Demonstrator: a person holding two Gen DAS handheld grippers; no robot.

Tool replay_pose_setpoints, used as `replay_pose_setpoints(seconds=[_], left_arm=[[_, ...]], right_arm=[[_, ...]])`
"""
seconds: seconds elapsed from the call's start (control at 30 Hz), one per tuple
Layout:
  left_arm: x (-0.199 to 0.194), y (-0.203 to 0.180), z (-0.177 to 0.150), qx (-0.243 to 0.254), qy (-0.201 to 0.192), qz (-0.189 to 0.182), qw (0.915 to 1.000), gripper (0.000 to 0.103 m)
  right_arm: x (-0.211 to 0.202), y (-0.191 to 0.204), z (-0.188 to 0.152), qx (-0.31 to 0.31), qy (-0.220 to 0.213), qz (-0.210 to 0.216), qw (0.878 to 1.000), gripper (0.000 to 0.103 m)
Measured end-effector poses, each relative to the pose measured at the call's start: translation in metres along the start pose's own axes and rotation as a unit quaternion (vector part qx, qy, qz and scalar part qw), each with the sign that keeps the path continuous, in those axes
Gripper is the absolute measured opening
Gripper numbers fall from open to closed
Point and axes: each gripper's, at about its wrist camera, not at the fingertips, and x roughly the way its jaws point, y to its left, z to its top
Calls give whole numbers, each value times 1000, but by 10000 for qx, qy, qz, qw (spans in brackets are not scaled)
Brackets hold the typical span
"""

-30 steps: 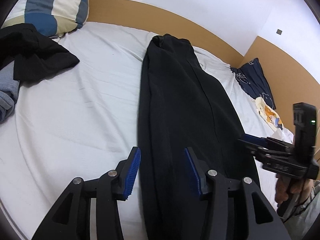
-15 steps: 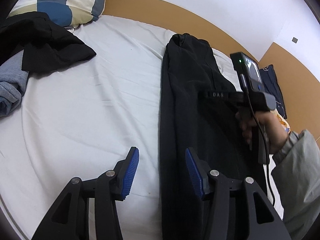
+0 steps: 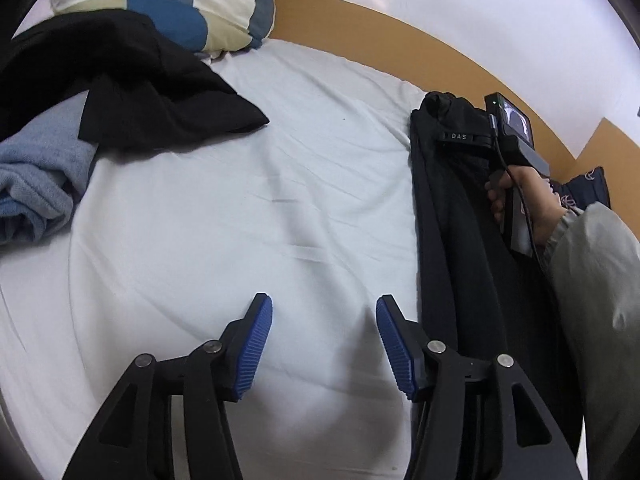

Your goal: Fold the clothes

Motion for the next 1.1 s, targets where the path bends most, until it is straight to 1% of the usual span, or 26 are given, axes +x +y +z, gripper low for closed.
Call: replay_pose_setpoints(seconds=[0.07,0.13,0.17,0.2,0.23,0.27,0.33,0.37,0.43,0.47,0.5,0.57,0.6,0.7,0.77,0.8,0.83,0.87,0.9,0.93,1.0,1.07,1.1], left_arm=[[-1,-7,1,164,14,62,9998,69],[-2,-10,1,226,37,51,9997,75],[-2,-10,1,236,43,46,9997,76],[-1,-9,3,241,49,64,9997,76],[-1,-10,3,248,52,76,9996,76],[-2,-10,3,250,57,84,9996,76],[-3,-10,3,232,73,82,9997,76],[-3,-10,4,222,86,80,9997,76],[-3,-10,5,201,145,54,9997,76],[-3,-11,5,191,178,35,9997,76],[-4,-11,5,176,210,1,9996,76],[-9,-13,4,124,252,-141,9995,76],[-13,-13,2,100,230,-217,9994,76],[-23,-14,-5,52,135,-261,9996,76],[-23,-15,-12,17,154,-300,9994,76],[-23,-15,-16,-7,171,-328,9993,76],[-23,-17,-19,10,126,-322,9994,76],[-25,-20,-22,108,12,-243,9996,77],[-25,-23,-23,198,25,-160,9997,77],[-25,-25,-23,259,35,-114,9996,78],[-25,-23,-24,251,33,-188,9995,79],[-26,-18,-24,126,0,-340,9993,79],[-27,-16,-23,65,-16,-411,9991,79]], right_arm=[[0,1,1,9,-29,3,10000,103],[-18,4,-6,-46,-319,54,9995,103],[-27,6,-9,-75,-465,87,9989,103],[-43,6,-17,-128,-640,310,9974,103],[-60,6,-28,-169,-694,612,9956,103],[-73,6,-40,-197,-586,858,9944,103],[-97,9,-74,-341,-36,1228,9918,103],[-108,11,-94,-480,173,1337,9897,103],[-134,23,-141,-1169,234,1217,9854,103],[-147,30,-165,-1516,261,1154,9813,103],[-161,38,-191,-1975,201,1073,9742,103],[-186,52,-241,-2613,49,820,9618,102],[-204,51,-259,-2586,-266,722,9629,103],[-235,51,-306,-2479,-274,775,9653,103],[-255,44,-339,-2281,-278,823,9698,103],[-266,39,-354,-2249,-307,914,9696,103],[-275,42,-368,-2299,-252,1048,9672,103],[-284,31,-382,-2371,-227,1179,9640,103],[-293,20,-395,-2444,-201,1310,9606,103],[-298,22,-408,-2573,-144,1481,9548,103],[-322,15,-433,-3140,3,1877,9307,103],[-320,1,-418,-3496,-422,1759,9193,103],[-327,0,-415,-3502,-735,1593,9201,103]])
